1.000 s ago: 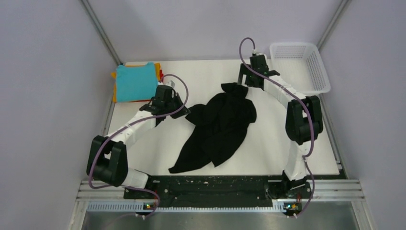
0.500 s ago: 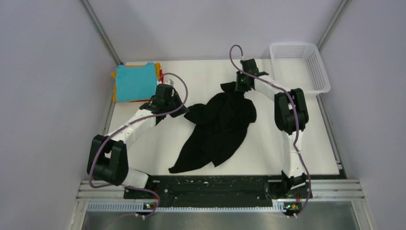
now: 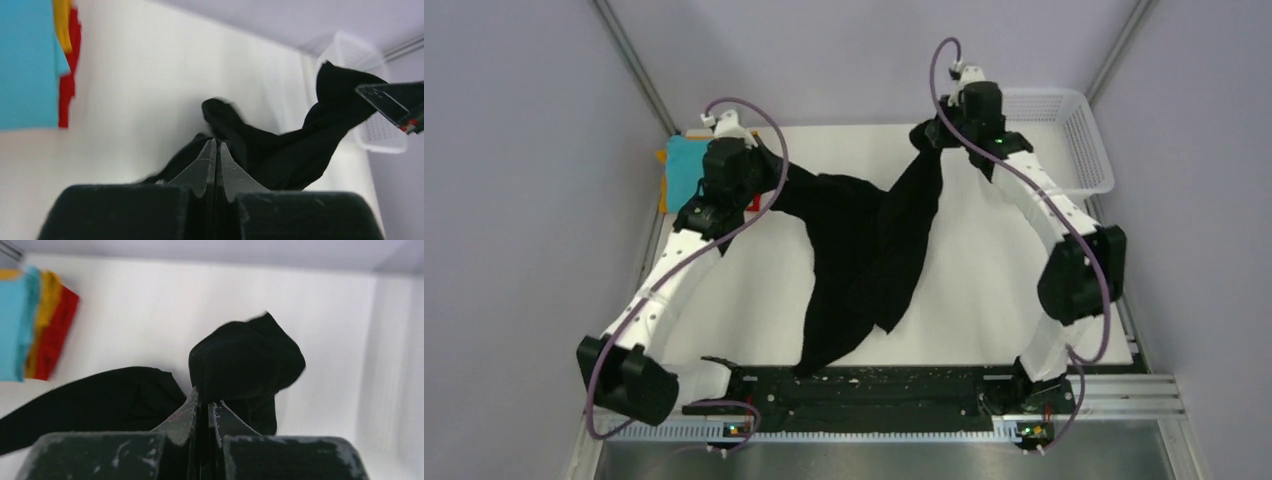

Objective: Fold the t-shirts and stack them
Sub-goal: Flatten out the tshirt

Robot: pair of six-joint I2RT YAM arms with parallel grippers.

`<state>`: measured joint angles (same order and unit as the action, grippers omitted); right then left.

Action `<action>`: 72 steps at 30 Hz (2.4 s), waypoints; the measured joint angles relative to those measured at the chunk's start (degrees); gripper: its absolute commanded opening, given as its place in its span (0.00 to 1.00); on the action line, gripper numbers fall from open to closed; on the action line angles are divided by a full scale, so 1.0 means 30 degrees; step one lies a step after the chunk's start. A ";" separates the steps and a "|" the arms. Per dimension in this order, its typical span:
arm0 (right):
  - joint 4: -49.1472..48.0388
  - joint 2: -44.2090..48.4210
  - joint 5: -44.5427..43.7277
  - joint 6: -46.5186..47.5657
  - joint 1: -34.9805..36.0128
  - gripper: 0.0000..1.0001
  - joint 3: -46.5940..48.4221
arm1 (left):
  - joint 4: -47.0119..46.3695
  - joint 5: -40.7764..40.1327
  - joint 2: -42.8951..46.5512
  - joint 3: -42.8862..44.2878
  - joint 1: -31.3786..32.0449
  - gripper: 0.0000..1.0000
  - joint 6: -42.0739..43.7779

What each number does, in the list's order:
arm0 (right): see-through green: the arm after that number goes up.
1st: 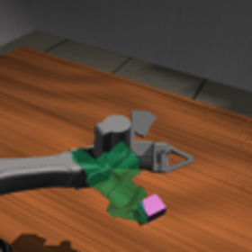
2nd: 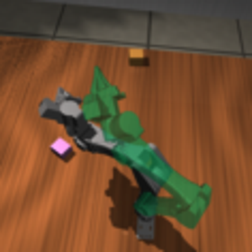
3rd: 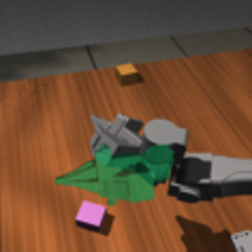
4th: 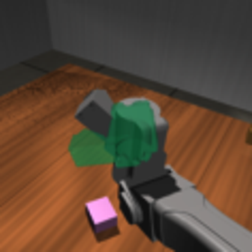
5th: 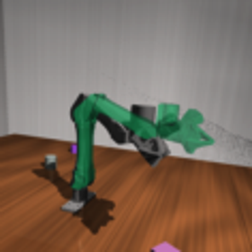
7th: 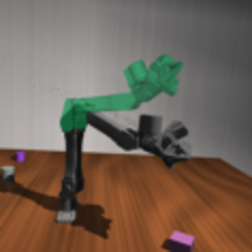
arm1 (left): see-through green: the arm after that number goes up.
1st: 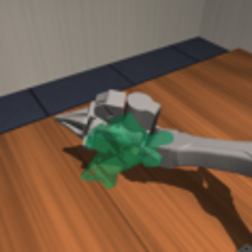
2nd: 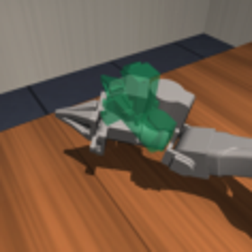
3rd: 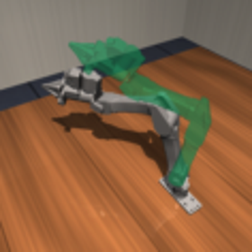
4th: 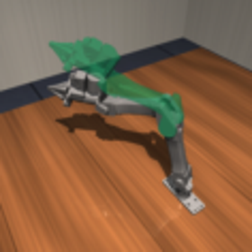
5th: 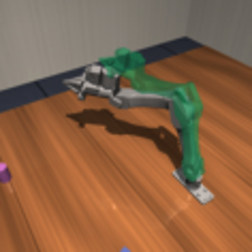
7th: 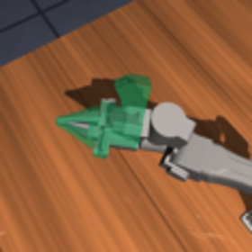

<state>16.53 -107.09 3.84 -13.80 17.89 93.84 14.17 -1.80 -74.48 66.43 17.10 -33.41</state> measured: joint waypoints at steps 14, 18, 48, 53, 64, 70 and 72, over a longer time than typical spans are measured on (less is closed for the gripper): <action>-0.2492 1.2896 0.0495 0.2732 0.0000 0.00 0.0707 | -0.1902 -0.3526 0.7643 0.5209 0.0007 0.00 0.4452; -0.2222 1.4673 0.0284 0.3555 0.0000 0.00 0.0874 | -0.2047 -0.4626 0.9369 0.5464 0.0007 0.00 0.5712; -0.4306 0.7941 -0.3898 0.4561 -0.0495 0.30 -0.1916 | 0.1392 -1.0178 -0.0204 0.4932 -0.3577 0.69 0.4422; -0.3818 0.2127 -0.3934 0.3330 -0.0889 0.77 -0.3381 | 0.4160 -0.7883 -0.4022 0.1464 -0.4051 0.99 0.2288; -0.3045 0.2208 -0.2885 0.2055 -0.0794 0.99 -0.4058 | 0.4284 -0.1989 -0.4823 0.1945 -0.4044 0.99 0.1166; -0.2317 0.5639 -0.2193 0.0459 -0.0022 0.99 -0.7577 | 0.3701 0.1792 -0.7468 0.4364 -0.3745 0.99 0.1362; -0.1712 0.6615 -0.1851 -0.0277 0.0452 0.99 -0.8816 | 0.3643 0.2565 -0.8808 0.5428 -0.3512 0.99 0.1530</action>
<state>11.40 -87.24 -1.72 -14.63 19.25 67.40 25.10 5.89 -100.90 82.72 6.57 -28.82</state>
